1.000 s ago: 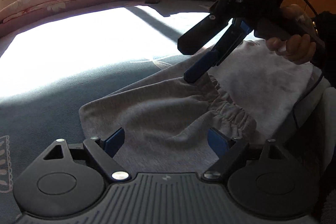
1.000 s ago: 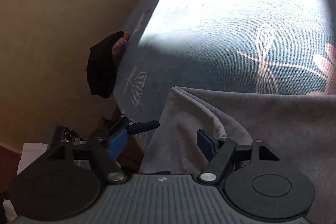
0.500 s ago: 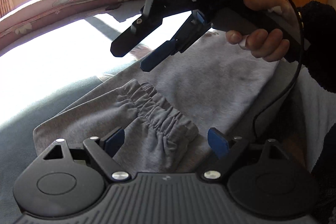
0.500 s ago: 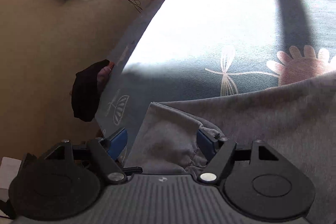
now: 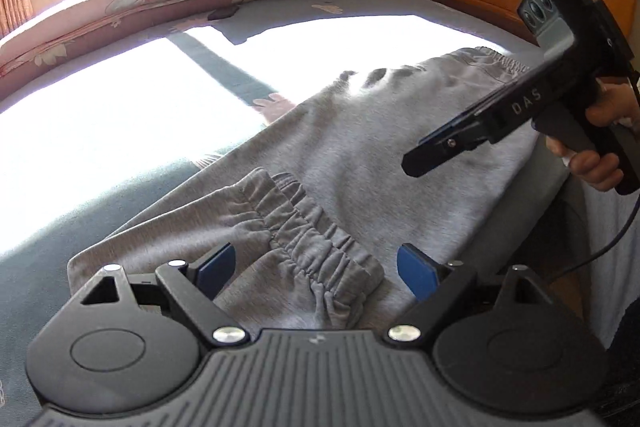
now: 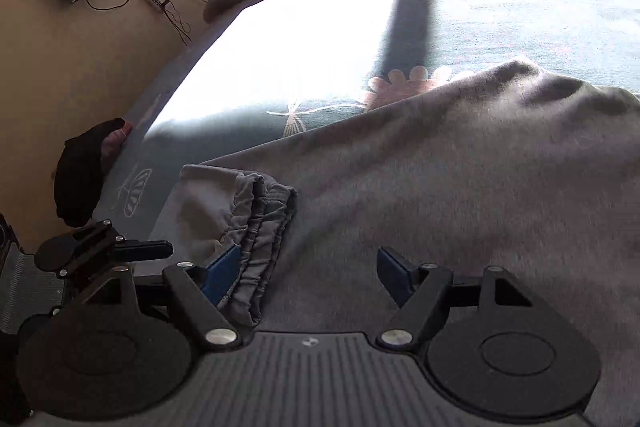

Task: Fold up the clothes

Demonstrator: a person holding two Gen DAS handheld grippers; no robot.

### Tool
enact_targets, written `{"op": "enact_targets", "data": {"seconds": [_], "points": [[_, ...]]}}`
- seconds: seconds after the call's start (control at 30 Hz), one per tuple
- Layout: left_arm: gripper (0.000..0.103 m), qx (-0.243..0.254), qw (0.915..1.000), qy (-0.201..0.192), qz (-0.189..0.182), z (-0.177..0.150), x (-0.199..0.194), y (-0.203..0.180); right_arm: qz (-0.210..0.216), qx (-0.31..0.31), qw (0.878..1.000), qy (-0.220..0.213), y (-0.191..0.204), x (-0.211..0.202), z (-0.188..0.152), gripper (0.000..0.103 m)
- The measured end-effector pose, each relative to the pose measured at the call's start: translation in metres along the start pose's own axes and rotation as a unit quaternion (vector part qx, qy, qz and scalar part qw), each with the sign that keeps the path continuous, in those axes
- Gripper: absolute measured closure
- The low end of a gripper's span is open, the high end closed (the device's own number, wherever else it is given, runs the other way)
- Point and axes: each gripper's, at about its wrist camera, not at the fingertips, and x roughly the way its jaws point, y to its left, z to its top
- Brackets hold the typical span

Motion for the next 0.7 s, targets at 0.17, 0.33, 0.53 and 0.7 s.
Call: {"op": "enact_targets", "data": {"seconds": [0.17, 0.33, 0.53, 0.7], "points": [[0.015, -0.057, 0.9975, 0.039, 0.014, 0.002, 0.05, 0.018, -0.086, -0.064, 0.994, -0.017, 0.007, -0.004, -0.033, 0.024], [0.014, -0.067, 0.9965, 0.037, 0.032, 0.007, 0.041, 0.012, -0.103, -0.065, 0.993, -0.011, -0.004, -0.007, -0.052, 0.024], [0.013, -0.024, 0.9974, 0.028, 0.061, 0.019, 0.02, -0.013, -0.121, -0.068, 0.987, -0.082, -0.018, -0.036, -0.05, 0.022], [0.013, -0.004, 0.996, 0.038, 0.08, 0.031, 0.03, -0.039, -0.182, -0.065, 0.978, -0.083, -0.042, -0.031, -0.059, 0.022]]}}
